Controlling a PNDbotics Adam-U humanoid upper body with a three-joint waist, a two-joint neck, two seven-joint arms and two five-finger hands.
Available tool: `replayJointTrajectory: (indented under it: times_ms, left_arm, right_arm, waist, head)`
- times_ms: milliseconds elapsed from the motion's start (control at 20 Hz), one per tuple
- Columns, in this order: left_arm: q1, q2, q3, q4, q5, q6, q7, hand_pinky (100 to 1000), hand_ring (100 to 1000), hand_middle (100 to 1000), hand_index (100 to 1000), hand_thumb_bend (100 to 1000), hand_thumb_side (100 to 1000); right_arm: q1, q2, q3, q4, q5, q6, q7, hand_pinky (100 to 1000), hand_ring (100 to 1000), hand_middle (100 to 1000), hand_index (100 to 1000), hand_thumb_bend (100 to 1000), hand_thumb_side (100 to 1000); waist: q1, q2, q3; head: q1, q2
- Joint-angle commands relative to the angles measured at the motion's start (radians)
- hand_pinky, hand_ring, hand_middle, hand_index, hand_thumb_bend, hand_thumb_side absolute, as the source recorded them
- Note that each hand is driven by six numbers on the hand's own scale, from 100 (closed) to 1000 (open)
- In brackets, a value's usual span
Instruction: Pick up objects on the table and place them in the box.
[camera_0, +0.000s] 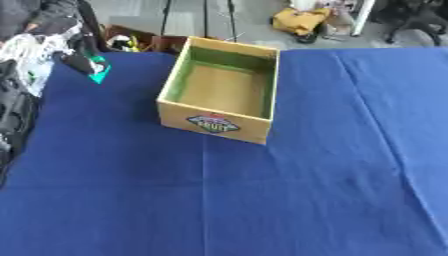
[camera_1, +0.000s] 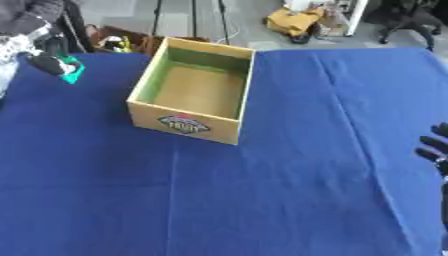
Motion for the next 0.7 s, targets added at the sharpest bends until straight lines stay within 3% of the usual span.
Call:
replayJointTrajectory:
  times_ms: [50, 350, 700]
  left_arm:
    - [-0.038, -0.008, 0.016, -0.043, 0.052, -0.035, 0.008, 473, 208, 245, 412, 269, 100]
    - [-0.087, -0.064, -0.005, -0.109, 0.157, -0.081, 0.005, 464, 202, 237, 401, 272, 100]
    - [-0.124, -0.161, -0.069, -0.157, 0.269, -0.088, -0.027, 462, 203, 234, 397, 276, 100]
  right_arm:
    - [-0.005, -0.031, -0.012, -0.007, -0.003, -0.002, -0.004, 720, 750, 763, 798, 100, 902]
    - [-0.001, -0.033, -0.010, -0.005, -0.005, -0.003, -0.001, 720, 750, 763, 798, 100, 902]
    - [-0.003, -0.033, -0.006, -0.003, -0.007, -0.003, 0.006, 719, 750, 763, 798, 100, 902]
  waist:
    - [-0.003, -0.020, 0.000]
    - [-0.005, -0.030, -0.008]
    - [-0.003, -0.035, -0.026]
  head:
    - [-0.006, 0.007]
    - [-0.007, 0.014]
    - [0.001, 0.014]
